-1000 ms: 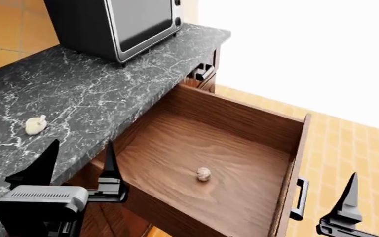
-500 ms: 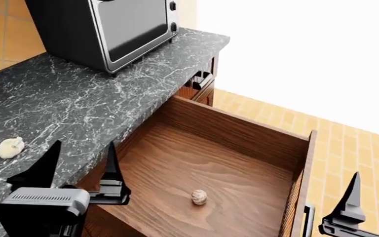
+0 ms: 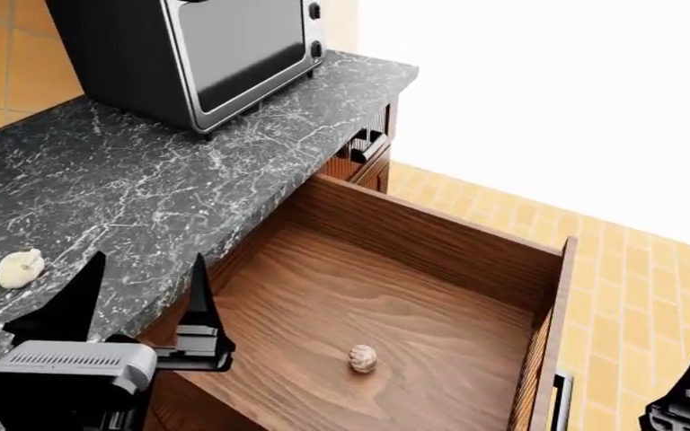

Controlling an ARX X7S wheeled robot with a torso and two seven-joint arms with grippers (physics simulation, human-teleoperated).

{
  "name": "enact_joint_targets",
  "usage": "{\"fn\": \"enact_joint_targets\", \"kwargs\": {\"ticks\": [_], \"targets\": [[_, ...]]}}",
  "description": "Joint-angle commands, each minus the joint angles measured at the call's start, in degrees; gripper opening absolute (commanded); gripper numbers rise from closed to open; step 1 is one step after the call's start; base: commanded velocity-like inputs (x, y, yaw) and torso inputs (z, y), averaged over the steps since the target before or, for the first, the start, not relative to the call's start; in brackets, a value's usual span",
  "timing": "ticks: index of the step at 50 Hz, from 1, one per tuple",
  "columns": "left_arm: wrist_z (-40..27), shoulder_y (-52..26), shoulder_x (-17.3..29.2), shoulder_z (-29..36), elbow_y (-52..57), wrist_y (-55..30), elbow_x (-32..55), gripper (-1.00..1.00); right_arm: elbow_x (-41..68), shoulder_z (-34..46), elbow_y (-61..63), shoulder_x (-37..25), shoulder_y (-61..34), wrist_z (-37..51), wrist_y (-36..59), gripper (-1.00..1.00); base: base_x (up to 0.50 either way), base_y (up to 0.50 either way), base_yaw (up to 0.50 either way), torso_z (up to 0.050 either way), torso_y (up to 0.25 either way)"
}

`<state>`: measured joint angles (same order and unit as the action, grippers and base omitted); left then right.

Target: Close the right drawer.

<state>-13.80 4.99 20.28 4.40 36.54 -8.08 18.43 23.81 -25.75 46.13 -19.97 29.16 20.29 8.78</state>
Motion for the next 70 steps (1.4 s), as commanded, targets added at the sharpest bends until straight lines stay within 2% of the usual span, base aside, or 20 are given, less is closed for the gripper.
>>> {"fn": "enact_joint_targets", "kwargs": {"ticks": [1,11,31,47,61,70], "targets": [[-0.04,-0.06,0.16,-0.2,-0.44,0.54,0.41,1.0,4.34,-8.13,-0.07,-0.01,4.49,0.09,-0.24,1.0,0.0,0.0,0.0,0.0,0.0],[-0.28,-0.48,0.42,-0.05,-0.1,0.22,0.56,1.0,5.53,-10.6,-7.33,2.29,5.34,-2.64,-4.27,1.0,0.0,0.0,0.0,0.0,0.0],[-0.87,0.23,0.95,0.18,1.61,0.42,0.44,1.0,3.24,-6.53,-31.83,3.94,-1.58,-8.88,-9.98,1.0,0.0,0.0,0.0,0.0,0.0],[-1.08,0.51,0.99,0.74,1.38,0.99,0.1,1.0,2.06,-5.19,-42.2,5.37,-4.53,-10.65,-13.12,1.0,0.0,0.0,0.0,0.0,0.0],[-1.34,0.61,1.24,0.94,1.82,0.84,0.38,1.0,-0.44,-2.69,-63.43,4.24,-14.09,-16.71,-20.61,1.0,0.0,0.0,0.0,0.0,0.0],[-1.55,0.74,1.39,0.87,1.88,0.97,0.56,1.0,-2.14,-0.43,-63.4,5.14,-15.12,-15.95,-19.72,1.0,0.0,0.0,0.0,0.0,0.0]]}}
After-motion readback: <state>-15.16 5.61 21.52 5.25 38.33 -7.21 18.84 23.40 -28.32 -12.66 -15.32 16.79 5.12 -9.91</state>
